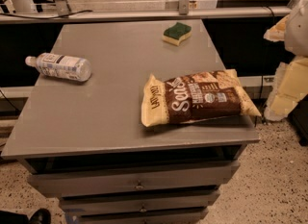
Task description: Pick brown chip bag
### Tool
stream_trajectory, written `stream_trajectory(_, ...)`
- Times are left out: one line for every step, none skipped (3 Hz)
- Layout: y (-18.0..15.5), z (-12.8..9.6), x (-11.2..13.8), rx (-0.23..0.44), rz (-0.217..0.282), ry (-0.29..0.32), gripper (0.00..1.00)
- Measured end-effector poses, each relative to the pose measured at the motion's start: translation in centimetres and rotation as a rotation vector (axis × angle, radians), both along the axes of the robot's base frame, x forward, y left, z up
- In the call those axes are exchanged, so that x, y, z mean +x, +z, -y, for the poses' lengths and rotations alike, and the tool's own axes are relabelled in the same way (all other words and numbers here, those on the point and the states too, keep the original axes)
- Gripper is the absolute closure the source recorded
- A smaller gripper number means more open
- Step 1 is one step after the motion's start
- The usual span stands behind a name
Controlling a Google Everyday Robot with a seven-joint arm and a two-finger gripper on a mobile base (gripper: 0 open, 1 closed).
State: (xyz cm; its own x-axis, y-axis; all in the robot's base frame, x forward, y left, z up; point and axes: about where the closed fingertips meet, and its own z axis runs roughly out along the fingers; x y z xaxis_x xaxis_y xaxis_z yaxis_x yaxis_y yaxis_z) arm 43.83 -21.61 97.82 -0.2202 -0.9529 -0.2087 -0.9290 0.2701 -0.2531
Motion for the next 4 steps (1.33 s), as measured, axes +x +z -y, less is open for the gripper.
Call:
stream_trajectory(0.0, 0.0, 0.0, 0.000, 0.000, 0.000, 0.00)
stream_trajectory(-0.3, -0.3, 0.2, 0.043, 0.024, -0.021, 0.00)
stream_trajectory(-2.8, -2.0, 0.6, 0.152, 0.038, -0.054, 0.00)
stream_trajectory(-6.5, -4.3, 1.4, 0.247, 0.027, -0.070, 0.00)
